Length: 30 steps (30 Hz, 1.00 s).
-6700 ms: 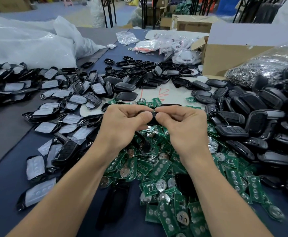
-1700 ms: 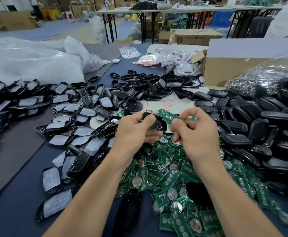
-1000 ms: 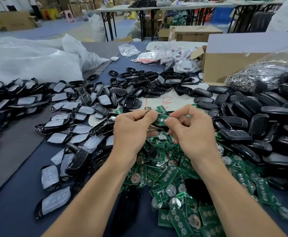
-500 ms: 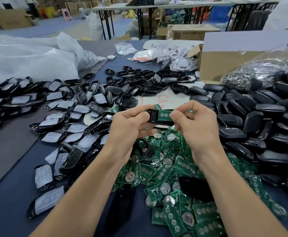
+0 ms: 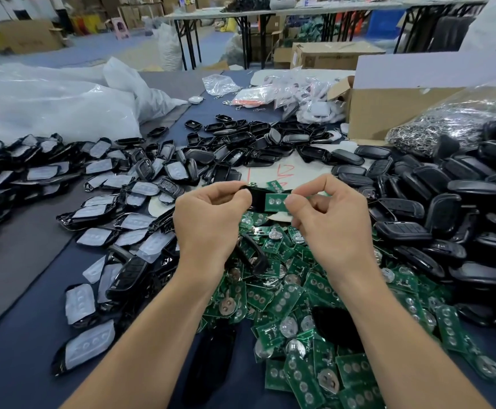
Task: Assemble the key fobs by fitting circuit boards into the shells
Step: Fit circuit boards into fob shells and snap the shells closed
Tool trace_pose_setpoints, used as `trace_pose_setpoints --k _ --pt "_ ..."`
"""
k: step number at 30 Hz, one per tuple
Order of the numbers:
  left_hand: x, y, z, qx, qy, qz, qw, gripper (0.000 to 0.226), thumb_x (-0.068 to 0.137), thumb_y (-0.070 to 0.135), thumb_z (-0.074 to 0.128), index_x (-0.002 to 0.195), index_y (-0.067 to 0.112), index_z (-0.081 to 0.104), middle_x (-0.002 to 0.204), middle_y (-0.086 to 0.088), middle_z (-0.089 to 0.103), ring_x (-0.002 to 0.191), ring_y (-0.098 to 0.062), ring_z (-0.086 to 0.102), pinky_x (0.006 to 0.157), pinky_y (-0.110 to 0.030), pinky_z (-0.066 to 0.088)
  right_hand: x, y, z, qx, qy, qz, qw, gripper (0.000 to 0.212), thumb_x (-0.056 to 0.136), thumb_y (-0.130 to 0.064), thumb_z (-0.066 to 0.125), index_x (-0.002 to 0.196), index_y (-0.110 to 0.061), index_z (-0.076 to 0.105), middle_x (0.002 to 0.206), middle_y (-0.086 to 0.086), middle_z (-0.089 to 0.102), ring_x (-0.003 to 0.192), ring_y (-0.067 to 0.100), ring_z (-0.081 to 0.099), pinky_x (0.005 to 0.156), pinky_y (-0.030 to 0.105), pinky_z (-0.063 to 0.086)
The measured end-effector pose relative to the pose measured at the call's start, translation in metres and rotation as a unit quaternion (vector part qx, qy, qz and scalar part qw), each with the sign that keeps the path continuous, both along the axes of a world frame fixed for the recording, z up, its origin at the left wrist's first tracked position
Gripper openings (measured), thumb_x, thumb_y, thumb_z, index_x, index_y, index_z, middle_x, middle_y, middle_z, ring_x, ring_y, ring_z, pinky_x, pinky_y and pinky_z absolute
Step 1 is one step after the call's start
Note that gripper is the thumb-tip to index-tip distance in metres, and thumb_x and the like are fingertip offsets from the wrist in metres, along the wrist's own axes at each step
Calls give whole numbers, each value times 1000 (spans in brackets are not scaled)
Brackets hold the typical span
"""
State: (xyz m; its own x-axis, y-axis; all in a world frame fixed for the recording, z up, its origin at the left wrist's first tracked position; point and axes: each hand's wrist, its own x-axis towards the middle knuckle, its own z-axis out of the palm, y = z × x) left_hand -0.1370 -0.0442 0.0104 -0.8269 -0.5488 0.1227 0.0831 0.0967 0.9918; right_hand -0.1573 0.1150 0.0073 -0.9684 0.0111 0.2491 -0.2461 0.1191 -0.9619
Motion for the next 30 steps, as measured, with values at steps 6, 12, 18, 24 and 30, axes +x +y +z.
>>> trace_pose_setpoints --k 6,12,18,24,30 --pt "2 7 5 82 -16 -99 992 8 88 2 79 94 8 80 80 -10 80 71 -24 79 63 -23 61 -1 2 -4 31 22 -14 999 11 90 -25 74 84 -30 66 63 4 68 48 13 50 48 27 42" --pt "5 9 6 97 -28 -115 988 11 89 0 78 95 9 77 79 -10 80 72 -26 80 61 -24 61 -2 4 -4 24 36 -10 999 12 89 -21 74 82 -26 67 55 -2 60 49 14 45 52 33 40" --pt "6 5 8 97 -21 -113 989 11 88 1 79 93 11 78 79 -10 80 73 -28 80 61 -25 62 -2 3 -4 31 48 11 998 13 90 -21 75 83 -28 66 54 -8 54 47 11 41 49 26 36" --pt "5 4 7 85 -8 -107 991 11 88 1 79 94 10 79 79 -10 80 72 -27 79 64 -26 62 -1 2 -3 10 54 17 998 11 89 -23 74 83 -28 66 57 -1 57 50 15 43 49 31 37" --pt "4 5 5 72 -18 -122 990 14 87 0 80 90 14 78 77 -9 80 68 -25 79 63 -27 63 -2 3 -3 32 55 14 998 11 88 -23 73 82 -27 65 51 -9 52 47 10 40 50 26 35"
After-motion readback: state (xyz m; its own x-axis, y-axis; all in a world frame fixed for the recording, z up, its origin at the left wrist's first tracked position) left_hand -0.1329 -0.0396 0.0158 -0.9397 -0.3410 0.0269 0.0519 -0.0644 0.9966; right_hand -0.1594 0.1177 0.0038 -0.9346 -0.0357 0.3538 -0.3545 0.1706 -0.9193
